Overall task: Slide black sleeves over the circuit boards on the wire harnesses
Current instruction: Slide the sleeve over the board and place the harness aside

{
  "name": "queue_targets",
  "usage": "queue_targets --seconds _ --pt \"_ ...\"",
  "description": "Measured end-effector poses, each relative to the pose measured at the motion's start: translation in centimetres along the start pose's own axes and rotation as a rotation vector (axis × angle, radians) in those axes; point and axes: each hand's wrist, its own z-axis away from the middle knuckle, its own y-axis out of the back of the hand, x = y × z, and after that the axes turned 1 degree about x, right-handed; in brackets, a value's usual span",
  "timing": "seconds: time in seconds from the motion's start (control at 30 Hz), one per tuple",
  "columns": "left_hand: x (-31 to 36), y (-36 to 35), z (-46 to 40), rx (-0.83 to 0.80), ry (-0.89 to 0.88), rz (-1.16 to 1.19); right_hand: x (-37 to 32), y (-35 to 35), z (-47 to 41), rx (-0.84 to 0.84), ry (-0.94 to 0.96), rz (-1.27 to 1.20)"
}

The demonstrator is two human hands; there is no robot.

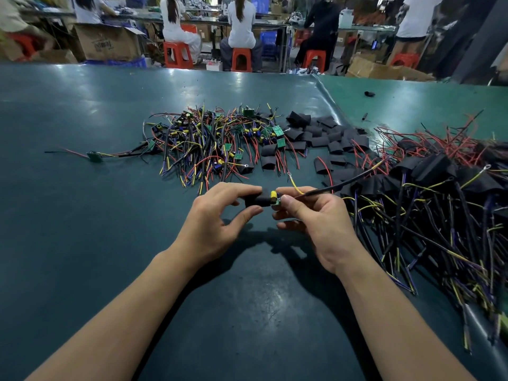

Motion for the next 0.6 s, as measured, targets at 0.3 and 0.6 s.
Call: queue_targets --seconds 0.3,0.6 --pt "0.06 -0.29 -0.11 -0.004 -0.131 -0.114 -0.08 -0.35 0.16 0.035 0.016 0.010" --pt "0.81 -0.24 -0.14 -0.039 -0.042 -0.064 -0.10 -0.59 0.04 0.108 0.152 0.018"
